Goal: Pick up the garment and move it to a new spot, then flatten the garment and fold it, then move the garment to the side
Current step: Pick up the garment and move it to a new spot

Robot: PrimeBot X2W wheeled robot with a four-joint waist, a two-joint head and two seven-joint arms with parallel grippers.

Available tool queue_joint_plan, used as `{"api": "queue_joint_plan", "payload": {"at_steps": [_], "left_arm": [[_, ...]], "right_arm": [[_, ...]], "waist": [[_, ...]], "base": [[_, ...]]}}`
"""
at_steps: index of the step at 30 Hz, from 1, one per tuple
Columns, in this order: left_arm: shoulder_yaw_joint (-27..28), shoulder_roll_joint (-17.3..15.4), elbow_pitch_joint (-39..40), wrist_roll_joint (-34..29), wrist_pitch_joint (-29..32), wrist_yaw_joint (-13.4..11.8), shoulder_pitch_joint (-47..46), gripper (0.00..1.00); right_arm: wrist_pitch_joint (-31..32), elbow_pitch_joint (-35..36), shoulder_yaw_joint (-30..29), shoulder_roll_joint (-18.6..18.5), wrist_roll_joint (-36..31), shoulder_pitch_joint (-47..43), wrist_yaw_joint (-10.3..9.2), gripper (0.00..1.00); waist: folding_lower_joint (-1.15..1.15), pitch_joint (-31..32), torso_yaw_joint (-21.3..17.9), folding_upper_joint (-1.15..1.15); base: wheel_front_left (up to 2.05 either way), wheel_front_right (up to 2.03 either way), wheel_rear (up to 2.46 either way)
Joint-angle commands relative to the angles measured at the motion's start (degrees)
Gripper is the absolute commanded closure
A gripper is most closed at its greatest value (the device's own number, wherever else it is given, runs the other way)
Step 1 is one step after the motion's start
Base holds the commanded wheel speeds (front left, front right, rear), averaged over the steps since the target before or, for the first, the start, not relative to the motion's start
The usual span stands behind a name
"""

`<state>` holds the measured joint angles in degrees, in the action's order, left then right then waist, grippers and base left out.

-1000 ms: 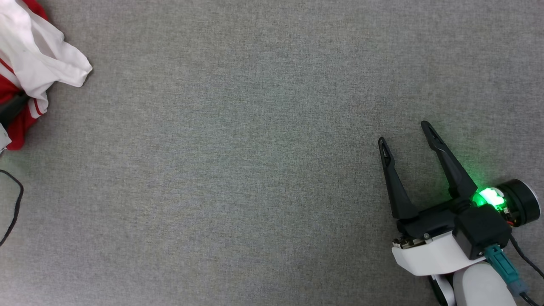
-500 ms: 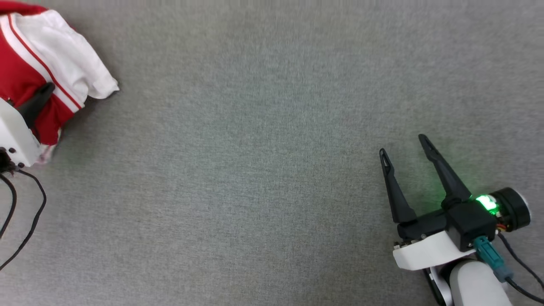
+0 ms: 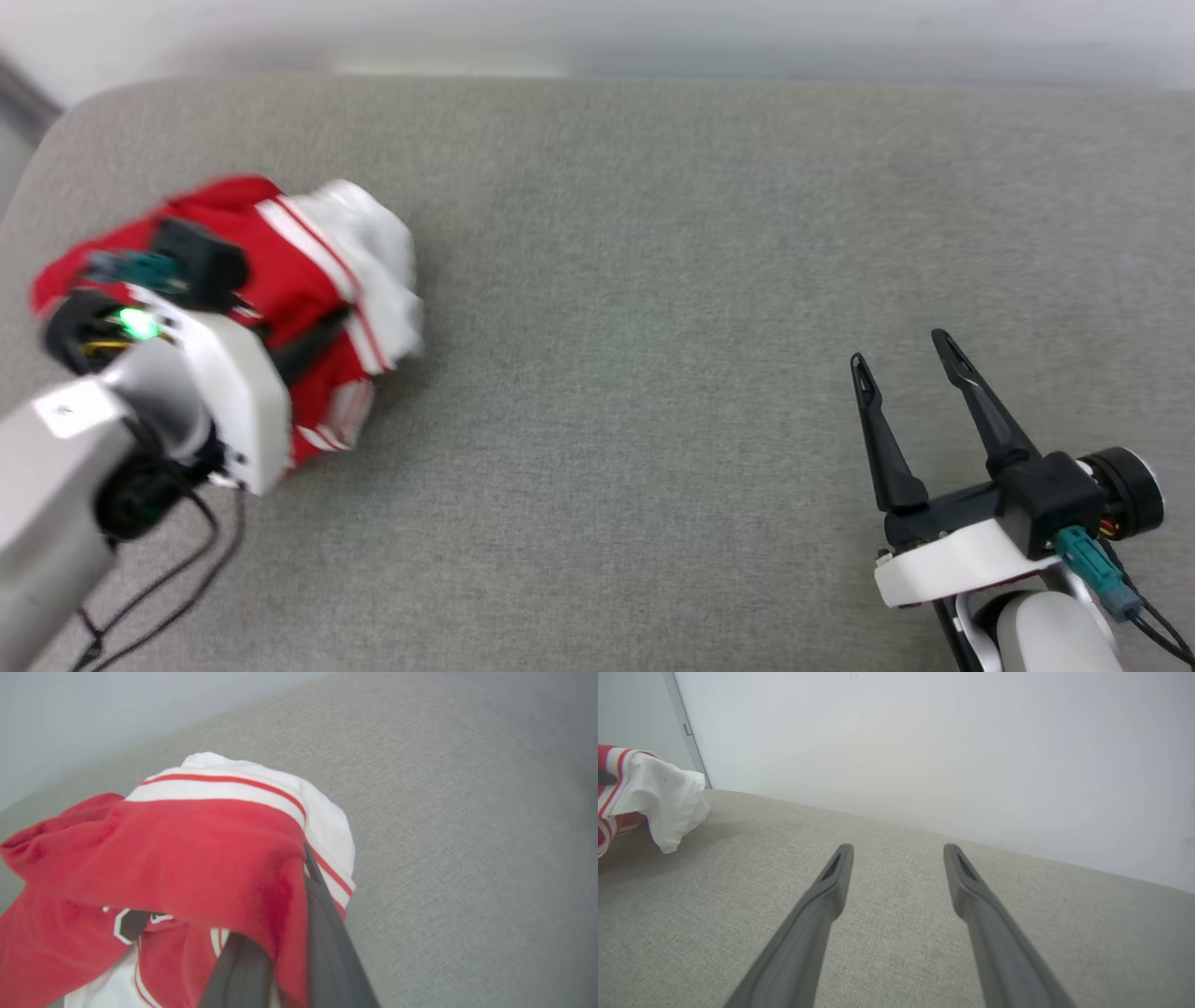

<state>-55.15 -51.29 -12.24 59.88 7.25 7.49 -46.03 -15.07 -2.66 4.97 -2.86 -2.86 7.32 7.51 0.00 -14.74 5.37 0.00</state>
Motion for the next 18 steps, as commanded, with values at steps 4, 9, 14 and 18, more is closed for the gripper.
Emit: {"api": "queue_joint_plan", "payload": {"at_steps": [4,9,14,18], "left_arm": [[-2.89,3.63,1.72,-1.79,0.61,-0.04,0.42,1.00],[-6.17,10.67,2.38,-3.45,0.38,-0.30,1.27,1.00],[-12.71,23.36,-0.75,-6.18,1.01,-0.12,1.44,1.00],[-15.92,30.08,-3.22,-7.79,1.27,-0.04,0.83,1.00]], "right_arm": [[-0.12,0.18,-0.84,-0.02,0.63,-0.78,-0.04,0.00],[-0.13,0.69,-2.40,0.01,1.14,-1.57,-0.04,0.00],[-0.14,1.85,-4.51,0.01,1.04,-1.64,-0.04,0.00],[-0.14,2.32,-5.28,0.02,1.13,-1.36,-0.04,0.00]], "waist": [[0.00,4.05,-3.18,0.00],[0.00,5.55,-5.88,0.00],[0.00,5.05,-9.54,0.00],[0.00,4.06,-11.06,0.00]], "base": [[0.00,0.00,0.00],[0.00,0.00,0.00],[0.00,0.00,0.00],[0.00,0.00,0.00]]}}
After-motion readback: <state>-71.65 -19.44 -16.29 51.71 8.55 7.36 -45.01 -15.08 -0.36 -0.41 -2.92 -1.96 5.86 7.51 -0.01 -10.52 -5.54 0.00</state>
